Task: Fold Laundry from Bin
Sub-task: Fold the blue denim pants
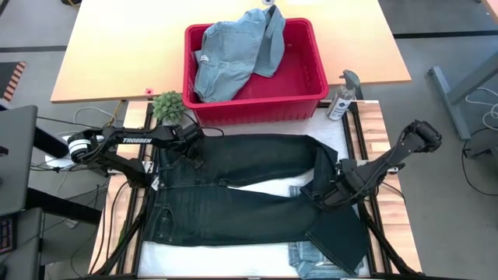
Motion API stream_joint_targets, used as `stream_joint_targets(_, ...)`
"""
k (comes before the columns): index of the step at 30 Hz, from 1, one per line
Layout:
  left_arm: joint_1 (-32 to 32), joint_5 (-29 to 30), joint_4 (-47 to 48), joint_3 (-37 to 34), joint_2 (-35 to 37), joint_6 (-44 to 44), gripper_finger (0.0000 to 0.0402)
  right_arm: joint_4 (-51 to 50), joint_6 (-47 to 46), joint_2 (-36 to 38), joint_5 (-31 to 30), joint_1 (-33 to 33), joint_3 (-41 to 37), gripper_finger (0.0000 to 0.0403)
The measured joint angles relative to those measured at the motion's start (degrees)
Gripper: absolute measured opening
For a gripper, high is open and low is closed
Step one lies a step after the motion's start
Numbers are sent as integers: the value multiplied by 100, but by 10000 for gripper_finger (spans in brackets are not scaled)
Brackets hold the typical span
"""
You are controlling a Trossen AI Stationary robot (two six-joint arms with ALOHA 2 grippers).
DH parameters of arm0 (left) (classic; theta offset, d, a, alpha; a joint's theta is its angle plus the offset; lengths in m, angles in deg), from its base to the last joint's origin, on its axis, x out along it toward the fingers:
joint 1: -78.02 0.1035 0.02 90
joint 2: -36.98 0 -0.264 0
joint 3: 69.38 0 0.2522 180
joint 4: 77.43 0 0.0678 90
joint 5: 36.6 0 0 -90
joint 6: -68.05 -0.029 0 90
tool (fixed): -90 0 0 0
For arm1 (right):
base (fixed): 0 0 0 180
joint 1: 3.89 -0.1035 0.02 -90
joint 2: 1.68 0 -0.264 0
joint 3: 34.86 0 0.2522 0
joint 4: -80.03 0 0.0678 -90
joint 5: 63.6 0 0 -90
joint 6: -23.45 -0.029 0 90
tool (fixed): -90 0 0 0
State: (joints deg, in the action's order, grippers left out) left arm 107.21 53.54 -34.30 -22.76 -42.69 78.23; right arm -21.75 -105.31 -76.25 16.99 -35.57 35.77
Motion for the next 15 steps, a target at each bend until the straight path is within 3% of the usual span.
stream_joint_targets(10,2,-22,-13,-2,0,-12,0,1680,755,390,-124,488,-1264,290)
stream_joint_targets(13,2,-28,-17,-2,0,-15,0,1848,1127,373,-124,701,-1322,259)
stream_joint_targets(15,2,-28,-22,-2,-1,-20,0,1851,1391,372,-122,858,-1319,214)
